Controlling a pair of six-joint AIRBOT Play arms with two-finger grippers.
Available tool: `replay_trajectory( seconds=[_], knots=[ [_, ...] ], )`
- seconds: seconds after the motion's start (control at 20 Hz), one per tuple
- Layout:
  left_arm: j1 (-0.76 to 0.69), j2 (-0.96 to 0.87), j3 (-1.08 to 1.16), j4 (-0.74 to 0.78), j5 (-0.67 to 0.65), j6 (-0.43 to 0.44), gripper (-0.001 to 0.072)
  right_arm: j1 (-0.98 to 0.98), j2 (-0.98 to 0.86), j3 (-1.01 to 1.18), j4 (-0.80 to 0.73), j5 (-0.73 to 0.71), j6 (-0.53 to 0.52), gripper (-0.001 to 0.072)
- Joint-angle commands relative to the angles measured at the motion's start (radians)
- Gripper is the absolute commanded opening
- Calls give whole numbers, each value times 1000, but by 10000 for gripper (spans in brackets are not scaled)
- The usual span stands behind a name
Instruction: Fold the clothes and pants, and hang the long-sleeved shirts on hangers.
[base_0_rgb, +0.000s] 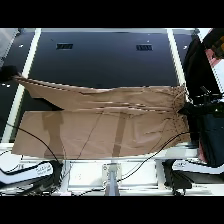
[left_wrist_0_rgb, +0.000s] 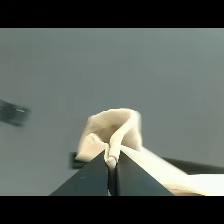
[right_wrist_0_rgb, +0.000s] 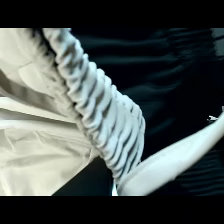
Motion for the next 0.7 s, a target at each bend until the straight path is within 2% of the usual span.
replay_trajectory(
  seconds=[0.0,0.1,0.2,0.25,0.35,0.45,0.5,0.55,0.6,0.65],
  knots=[
    [-12,-183,0,-165,219,0,14,0,1,-1,-17,-8,-2,44],
    [-18,-248,0,-260,330,0,15,0,1,-1,-35,-8,-1,44],
    [-21,-278,0,-292,396,0,31,-1,1,-1,-48,-9,-1,44],
    [-21,-282,0,-292,414,1,166,0,1,-1,-48,-11,-1,44],
    [-20,-280,0,-292,415,8,720,0,1,-1,-48,-15,0,44],
    [-5,-262,1,-271,322,8,710,0,1,-1,-48,-15,0,44],
    [8,-251,1,-225,266,7,634,0,1,-1,-48,-15,0,44],
    [27,-239,0,-193,205,6,480,0,1,-1,-48,-15,0,44],
    [53,-225,0,-182,143,6,416,0,1,-1,-48,-15,0,44],
    [84,-212,0,-183,77,6,416,0,1,-1,-48,-15,0,44]
  ],
)
